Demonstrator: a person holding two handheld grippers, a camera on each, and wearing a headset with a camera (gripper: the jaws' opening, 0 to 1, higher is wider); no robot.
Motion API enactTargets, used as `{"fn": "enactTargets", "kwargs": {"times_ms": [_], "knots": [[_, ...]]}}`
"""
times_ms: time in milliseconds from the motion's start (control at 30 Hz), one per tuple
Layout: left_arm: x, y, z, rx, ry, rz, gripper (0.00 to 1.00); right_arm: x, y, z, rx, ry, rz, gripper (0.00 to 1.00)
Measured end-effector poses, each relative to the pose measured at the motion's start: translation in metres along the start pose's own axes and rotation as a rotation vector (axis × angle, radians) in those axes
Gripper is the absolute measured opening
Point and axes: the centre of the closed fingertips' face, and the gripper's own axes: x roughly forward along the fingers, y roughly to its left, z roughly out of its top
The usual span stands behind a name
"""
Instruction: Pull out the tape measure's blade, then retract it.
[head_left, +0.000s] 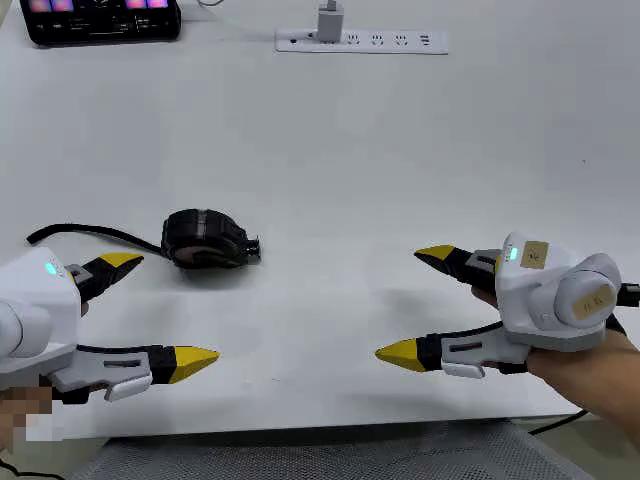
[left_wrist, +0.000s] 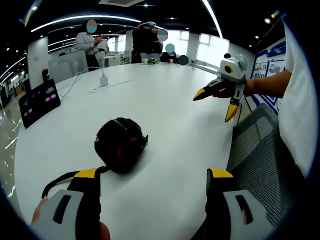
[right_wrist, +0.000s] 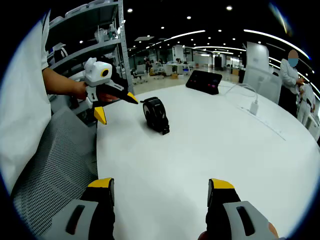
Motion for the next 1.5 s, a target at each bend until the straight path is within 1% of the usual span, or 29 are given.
{"fn": "enactTargets", "kwargs": {"times_ms": [133, 267, 567, 700, 800, 833, 867, 1000, 1267, 1500], "knots": [[0.000, 0.000, 0.000, -0.001, 0.001, -0.001, 0.84, 0.000, 0.000, 0.000, 0.000, 0.002, 0.000, 0.75], [0.000, 0.000, 0.000, -0.001, 0.001, -0.002, 0.84, 0.001, 0.001, 0.000, 0.000, 0.000, 0.000, 0.77], [0.000, 0.002, -0.001, -0.003, 0.005, 0.003, 0.84, 0.000, -0.002, -0.001, -0.006, -0.001, -0.012, 0.76], [-0.001, 0.003, 0.000, -0.012, 0.000, 0.005, 0.83, 0.000, -0.001, 0.000, -0.002, 0.000, -0.011, 0.77], [-0.002, 0.003, 0.001, -0.028, -0.016, 0.008, 0.84, 0.000, -0.002, 0.000, -0.004, 0.002, -0.011, 0.77], [-0.003, 0.004, 0.000, -0.027, -0.015, 0.013, 0.85, 0.000, -0.002, 0.000, -0.004, 0.003, -0.012, 0.76], [-0.003, 0.005, 0.000, -0.026, -0.015, 0.015, 0.85, 0.001, -0.003, -0.001, 0.003, 0.014, -0.010, 0.76], [-0.004, 0.008, -0.002, -0.029, -0.012, 0.014, 0.86, 0.002, -0.003, 0.000, -0.003, 0.015, -0.011, 0.75], [-0.004, 0.019, 0.004, -0.032, -0.022, 0.021, 0.86, 0.005, -0.007, 0.003, -0.006, 0.019, -0.005, 0.74], [-0.002, 0.026, 0.006, -0.033, -0.015, 0.023, 0.85, 0.010, -0.014, 0.007, -0.005, 0.012, -0.008, 0.74]]}}
